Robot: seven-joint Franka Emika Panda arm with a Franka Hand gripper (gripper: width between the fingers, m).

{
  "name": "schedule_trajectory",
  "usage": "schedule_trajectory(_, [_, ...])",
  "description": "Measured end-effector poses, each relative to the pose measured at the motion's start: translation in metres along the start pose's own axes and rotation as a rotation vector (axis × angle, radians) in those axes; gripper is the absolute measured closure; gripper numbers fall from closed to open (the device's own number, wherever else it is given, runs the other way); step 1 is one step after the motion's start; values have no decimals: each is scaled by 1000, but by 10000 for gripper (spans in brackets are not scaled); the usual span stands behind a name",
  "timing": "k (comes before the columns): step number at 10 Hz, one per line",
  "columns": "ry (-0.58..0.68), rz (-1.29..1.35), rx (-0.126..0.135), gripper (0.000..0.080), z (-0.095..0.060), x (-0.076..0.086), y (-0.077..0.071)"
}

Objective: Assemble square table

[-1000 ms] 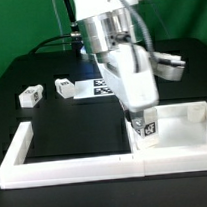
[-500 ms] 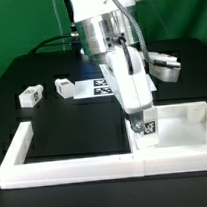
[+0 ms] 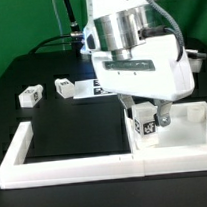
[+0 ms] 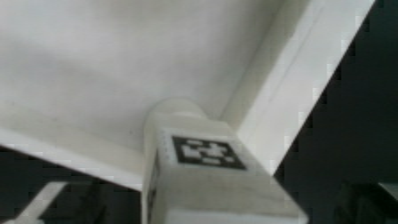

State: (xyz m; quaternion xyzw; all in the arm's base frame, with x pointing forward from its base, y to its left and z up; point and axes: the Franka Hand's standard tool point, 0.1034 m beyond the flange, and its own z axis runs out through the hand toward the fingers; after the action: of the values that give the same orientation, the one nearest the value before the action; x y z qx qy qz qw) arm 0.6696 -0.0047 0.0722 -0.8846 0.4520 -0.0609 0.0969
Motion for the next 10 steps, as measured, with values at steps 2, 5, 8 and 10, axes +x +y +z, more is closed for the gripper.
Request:
schedule_trajectory(2, [27,-520,-42,150,-2,-8,-8])
schedule_trajectory(5, [-2,-836,-68,151,-1,-5,0])
schedule_trajectory(8, [-3,-826,-70,151,0,-5,1])
schedule_trajectory(10, [-4,-826,-71,151,1,-5,1])
